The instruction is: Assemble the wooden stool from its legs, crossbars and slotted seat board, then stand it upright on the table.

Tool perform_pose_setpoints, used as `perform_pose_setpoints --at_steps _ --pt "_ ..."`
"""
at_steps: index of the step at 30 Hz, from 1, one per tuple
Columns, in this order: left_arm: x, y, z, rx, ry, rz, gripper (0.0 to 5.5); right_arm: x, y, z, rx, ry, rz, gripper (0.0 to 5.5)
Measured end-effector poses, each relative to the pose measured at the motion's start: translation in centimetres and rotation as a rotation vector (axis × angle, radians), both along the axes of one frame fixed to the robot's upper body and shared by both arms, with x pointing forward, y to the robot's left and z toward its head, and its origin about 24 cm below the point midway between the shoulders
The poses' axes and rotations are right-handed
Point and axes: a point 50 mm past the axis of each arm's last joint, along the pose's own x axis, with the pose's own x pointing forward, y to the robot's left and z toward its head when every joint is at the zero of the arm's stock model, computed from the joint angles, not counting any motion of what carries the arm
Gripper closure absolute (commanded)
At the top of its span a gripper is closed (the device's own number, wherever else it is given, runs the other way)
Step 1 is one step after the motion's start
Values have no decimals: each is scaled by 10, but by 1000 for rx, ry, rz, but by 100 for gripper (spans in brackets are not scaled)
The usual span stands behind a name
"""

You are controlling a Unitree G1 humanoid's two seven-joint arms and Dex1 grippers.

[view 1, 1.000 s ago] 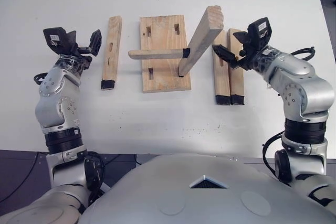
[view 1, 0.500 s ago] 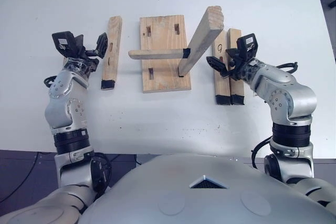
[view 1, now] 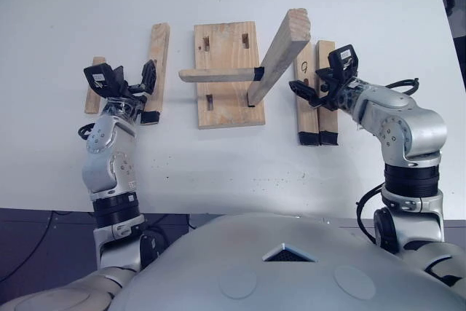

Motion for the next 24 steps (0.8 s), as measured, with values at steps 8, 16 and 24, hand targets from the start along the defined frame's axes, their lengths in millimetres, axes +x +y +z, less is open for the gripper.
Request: perform_pose_setpoints --at_steps 8,16,24 --pt "-13 -7 -10 -42 5 73 135 7 6 1 -93 47 148 130" --pt "-22 -14 -13 -62 -14 126 135 20 5 1 -210 78 268 233" --pt "-24 -16 -15 -62 -14 132 135 23 7 2 -209 80 291 346"
